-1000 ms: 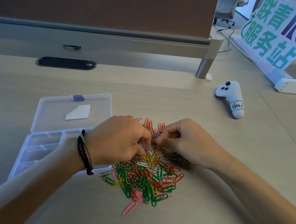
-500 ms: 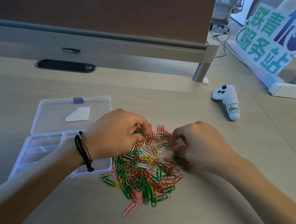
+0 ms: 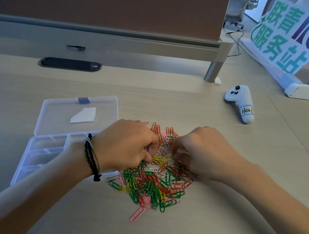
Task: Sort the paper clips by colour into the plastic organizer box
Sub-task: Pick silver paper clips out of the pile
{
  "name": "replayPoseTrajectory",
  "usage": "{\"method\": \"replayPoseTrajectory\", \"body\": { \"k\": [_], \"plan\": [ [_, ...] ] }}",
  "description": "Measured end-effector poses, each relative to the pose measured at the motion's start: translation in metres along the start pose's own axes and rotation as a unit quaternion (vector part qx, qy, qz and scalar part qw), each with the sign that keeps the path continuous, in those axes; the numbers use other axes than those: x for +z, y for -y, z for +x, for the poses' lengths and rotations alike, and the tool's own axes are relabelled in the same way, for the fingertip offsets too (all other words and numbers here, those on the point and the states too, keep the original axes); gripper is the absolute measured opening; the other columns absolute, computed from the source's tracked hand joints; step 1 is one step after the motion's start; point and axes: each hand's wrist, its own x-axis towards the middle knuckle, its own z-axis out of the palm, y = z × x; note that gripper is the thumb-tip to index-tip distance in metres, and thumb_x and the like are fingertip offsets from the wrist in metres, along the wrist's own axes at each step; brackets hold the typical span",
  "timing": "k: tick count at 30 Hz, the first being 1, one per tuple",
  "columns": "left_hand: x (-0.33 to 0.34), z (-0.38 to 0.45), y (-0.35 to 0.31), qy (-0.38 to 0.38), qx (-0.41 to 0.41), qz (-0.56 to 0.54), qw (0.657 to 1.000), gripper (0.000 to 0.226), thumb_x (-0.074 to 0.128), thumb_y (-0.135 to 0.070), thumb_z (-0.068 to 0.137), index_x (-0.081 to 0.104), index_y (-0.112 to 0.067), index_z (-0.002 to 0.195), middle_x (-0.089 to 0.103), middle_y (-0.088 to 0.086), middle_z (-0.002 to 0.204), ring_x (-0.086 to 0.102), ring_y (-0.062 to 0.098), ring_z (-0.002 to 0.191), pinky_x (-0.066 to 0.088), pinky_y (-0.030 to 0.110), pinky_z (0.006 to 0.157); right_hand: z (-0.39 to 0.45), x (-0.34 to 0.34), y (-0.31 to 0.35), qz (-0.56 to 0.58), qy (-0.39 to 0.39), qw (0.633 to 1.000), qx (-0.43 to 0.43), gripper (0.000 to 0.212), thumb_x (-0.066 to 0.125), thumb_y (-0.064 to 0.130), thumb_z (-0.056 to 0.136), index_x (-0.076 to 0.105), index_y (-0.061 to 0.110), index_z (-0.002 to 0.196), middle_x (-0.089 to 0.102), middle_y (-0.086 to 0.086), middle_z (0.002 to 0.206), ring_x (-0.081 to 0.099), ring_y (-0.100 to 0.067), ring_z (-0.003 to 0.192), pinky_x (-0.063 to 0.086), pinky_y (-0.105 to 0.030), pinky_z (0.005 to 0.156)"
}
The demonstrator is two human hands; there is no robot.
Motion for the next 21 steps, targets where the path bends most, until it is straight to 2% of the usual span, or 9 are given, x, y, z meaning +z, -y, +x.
{"method": "replayPoseTrajectory", "body": {
  "k": [3, 5, 7, 10, 12, 13, 15, 18, 21],
  "plan": [
    [0.001, 0.0, 0.001, 0.003, -0.007, -0.006, 1.0, 0.013, 0.065, -0.047, 0.089, 0.06, -0.036, 0.084, 0.045, -0.017, 0.056, 0.044, 0.002, 0.07, 0.032, 0.026, 0.062, 0.0, -0.002, -0.004, -0.005, 0.006, 1.0, -0.002, 0.022, 0.056, 0.041, 0.092, 0.067, 0.033, 0.109, 0.07, -0.002, 0.093, 0.064, -0.03, 0.092, 0.049, -0.035, 0.072],
    [0.001, 0.001, 0.003, -0.002, -0.011, -0.032, 0.999, 0.016, 0.064, -0.049, 0.089, 0.061, -0.035, 0.084, 0.047, -0.015, 0.054, 0.046, -0.002, 0.066, 0.039, 0.027, 0.064, -0.001, -0.002, -0.005, -0.018, 0.002, 1.0, -0.018, 0.023, 0.053, 0.042, 0.093, 0.067, 0.03, 0.108, 0.07, -0.002, 0.092, 0.065, -0.03, 0.091, 0.05, -0.037, 0.073],
    [0.0, 0.001, 0.005, -0.015, -0.017, -0.065, 0.998, 0.015, 0.064, -0.049, 0.089, 0.063, -0.034, 0.085, 0.052, -0.016, 0.054, 0.049, -0.002, 0.062, 0.045, 0.031, 0.066, -0.001, -0.001, -0.006, -0.045, -0.003, 0.998, -0.037, 0.024, 0.05, 0.042, 0.095, 0.066, 0.027, 0.104, 0.069, -0.003, 0.089, 0.064, -0.033, 0.086, 0.046, -0.036, 0.066],
    [-0.003, 0.001, 0.004, -0.032, -0.015, -0.111, 0.993, 0.012, 0.065, -0.043, 0.09, 0.063, -0.034, 0.083, 0.054, -0.022, 0.056, 0.051, -0.001, 0.059, 0.036, 0.028, 0.056, -0.001, 0.002, -0.009, -0.082, -0.051, 0.993, -0.072, 0.016, 0.06, 0.029, 0.089, 0.059, 0.018, 0.078, 0.063, -0.007, 0.068, 0.05, -0.037, 0.058, 0.028, -0.031, 0.052],
    [-0.003, 0.001, 0.003, -0.037, -0.008, -0.13, 0.991, 0.01, 0.065, -0.038, 0.091, 0.064, -0.033, 0.083, 0.052, -0.017, 0.051, 0.05, 0.0, 0.055, 0.03, 0.024, 0.053, 0.0, 0.005, -0.014, -0.115, -0.079, 0.987, -0.084, 0.036, 0.076, 0.025, 0.076, 0.043, 0.017, 0.063, 0.053, -0.006, 0.049, 0.031, -0.031, 0.042, 0.022, -0.027, 0.046],
    [-0.002, 0.001, 0.001, -0.041, -0.006, -0.139, 0.989, 0.01, 0.065, -0.036, 0.092, 0.065, -0.032, 0.083, 0.05, -0.014, 0.049, 0.049, 0.001, 0.053, 0.028, 0.021, 0.052, 0.001, 0.004, -0.016, -0.122, -0.075, 0.986, -0.088, 0.048, 0.082, 0.029, 0.072, 0.037, 0.018, 0.061, 0.048, -0.004, 0.044, 0.025, -0.029, 0.04, 0.019, -0.026, 0.044],
    [-0.001, 0.002, 0.0, -0.051, -0.01, -0.169, 0.984, 0.012, 0.064, -0.033, 0.093, 0.066, -0.029, 0.082, 0.049, -0.008, 0.046, 0.048, 0.006, 0.049, 0.027, 0.017, 0.05, 0.003, 0.004, -0.02, -0.129, -0.066, 0.984, -0.106, 0.056, 0.084, 0.04, 0.072, 0.034, 0.018, 0.058, 0.044, -0.003, 0.04, 0.022, -0.029, 0.038, 0.015, -0.024, 0.044],
    [-0.004, 0.0, -0.003, -0.058, -0.037, -0.259, 0.963, 0.018, 0.06, -0.029, 0.096, 0.068, -0.024, 0.081, 0.054, 0.001, 0.048, 0.04, 0.008, 0.043, 0.032, 0.018, 0.048, 0.004, 0.007, -0.024, -0.145, -0.065, 0.98, -0.123, 0.045, 0.082, 0.031, 0.073, 0.046, 0.013, 0.055, 0.043, -0.004, 0.04, 0.018, -0.028, 0.041, 0.017, -0.025, 0.043],
    [-0.009, 0.0, -0.006, -0.055, -0.089, -0.343, 0.933, 0.028, 0.052, -0.026, 0.1, 0.071, -0.018, 0.081, 0.047, -0.007, 0.042, 0.033, 0.006, 0.038, 0.03, 0.017, 0.042, 0.006, 0.012, -0.031, -0.104, -0.066, 0.987, -0.103, 0.027, 0.074, 0.015, 0.071, 0.05, 0.011, 0.059, 0.037, -0.003, 0.042, 0.025, -0.03, 0.038, 0.023, -0.025, 0.041]
  ]
}}
